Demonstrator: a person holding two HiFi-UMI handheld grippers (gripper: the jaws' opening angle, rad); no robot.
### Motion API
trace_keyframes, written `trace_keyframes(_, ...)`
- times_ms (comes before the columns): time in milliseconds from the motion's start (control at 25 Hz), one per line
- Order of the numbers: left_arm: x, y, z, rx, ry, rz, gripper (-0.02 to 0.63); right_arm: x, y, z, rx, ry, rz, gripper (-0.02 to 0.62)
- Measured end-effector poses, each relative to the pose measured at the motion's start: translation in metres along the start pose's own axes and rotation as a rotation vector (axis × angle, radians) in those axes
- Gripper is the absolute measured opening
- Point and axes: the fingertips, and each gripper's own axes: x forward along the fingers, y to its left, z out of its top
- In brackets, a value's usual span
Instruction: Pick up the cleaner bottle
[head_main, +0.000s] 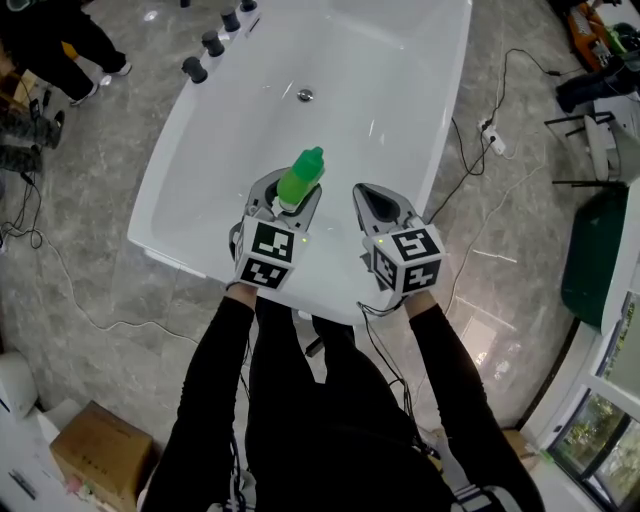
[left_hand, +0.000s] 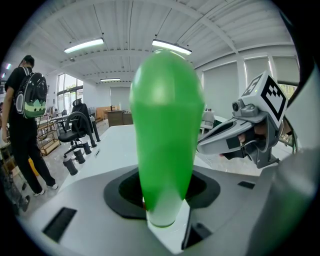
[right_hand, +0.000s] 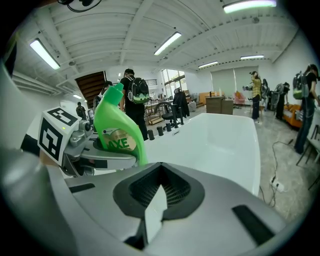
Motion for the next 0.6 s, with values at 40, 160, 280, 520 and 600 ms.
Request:
trace_keyframes(40,0.0000,-0.0003,0.0015,0.000,-0.001,0.001,0.193,-0.0005,-0.0003,-0.0007,-0.001,0.001,0.002,0.001)
trace_keyframes(160,-0.0001,0.0000,0.0056,-0.002,-0.004,0.005,0.193,-0.0017,-0.0016,-0.0024,-0.001,0.004,0.002,0.001)
trace_keyframes(280,0.0008,0.0007,0.0055,0.000,-0.004,0.010,0.193,-0.0023,-0.0033,-0.0044,-0.002,0.008,0.002,0.000)
trace_keyframes(520,0.0001,-0.0009,0.0059,0.003,-0.006,0.014,0.193,-0.0032,-0.0043,-0.0054,-0.011,0.013,0.001,0.001)
trace_keyframes(600,0.0007,-0.0005,0.0065,0.003,-0.012,0.014,0.193,-0.0020,-0.0041,-0.0053,-0.011,0.016,0.002,0.001)
